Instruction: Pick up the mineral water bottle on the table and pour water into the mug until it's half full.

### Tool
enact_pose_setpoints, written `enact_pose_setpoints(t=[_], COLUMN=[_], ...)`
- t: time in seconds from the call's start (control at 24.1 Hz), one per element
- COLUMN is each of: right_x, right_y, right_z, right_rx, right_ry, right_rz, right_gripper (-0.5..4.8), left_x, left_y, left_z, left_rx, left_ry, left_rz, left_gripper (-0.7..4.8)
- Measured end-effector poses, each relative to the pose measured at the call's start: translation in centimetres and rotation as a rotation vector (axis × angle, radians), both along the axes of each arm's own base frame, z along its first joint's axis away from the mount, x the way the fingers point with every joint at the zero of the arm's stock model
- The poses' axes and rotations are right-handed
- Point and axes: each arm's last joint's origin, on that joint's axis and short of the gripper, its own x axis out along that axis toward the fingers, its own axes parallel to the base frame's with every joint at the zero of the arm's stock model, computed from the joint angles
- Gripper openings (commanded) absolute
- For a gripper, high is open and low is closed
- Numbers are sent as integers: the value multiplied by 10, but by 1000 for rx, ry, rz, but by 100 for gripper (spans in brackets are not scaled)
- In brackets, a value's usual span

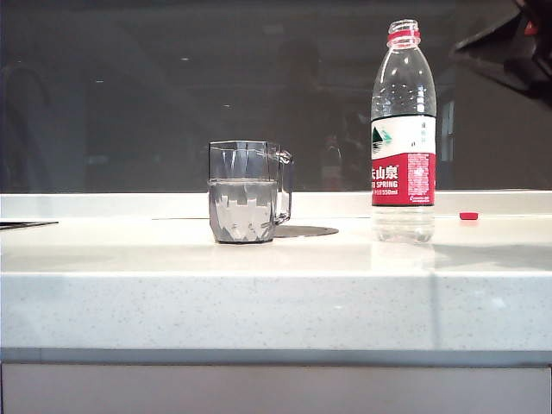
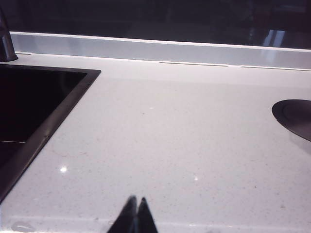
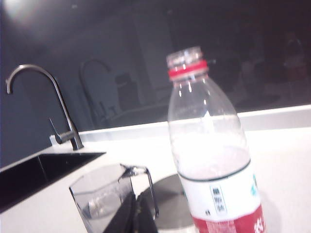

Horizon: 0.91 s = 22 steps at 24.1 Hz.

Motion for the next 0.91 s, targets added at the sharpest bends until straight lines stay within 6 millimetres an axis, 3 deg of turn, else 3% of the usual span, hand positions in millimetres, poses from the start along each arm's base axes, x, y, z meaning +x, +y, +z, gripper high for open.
enact_pose_setpoints(t=[0.79,0.91], right_x=[2,-1], right_y=[1,-6], right_z=[-23,-24], right_rx=[-122,-140], right_ry=[239,299], right_rz=[-5,-88], right_gripper=[-8,-8], left_x=[0,0], left_y=[0,0], left_z=[0,0], left_rx=[0,0], left_ry=[1,0], left_rz=[0,1], left_gripper=[-4,-4])
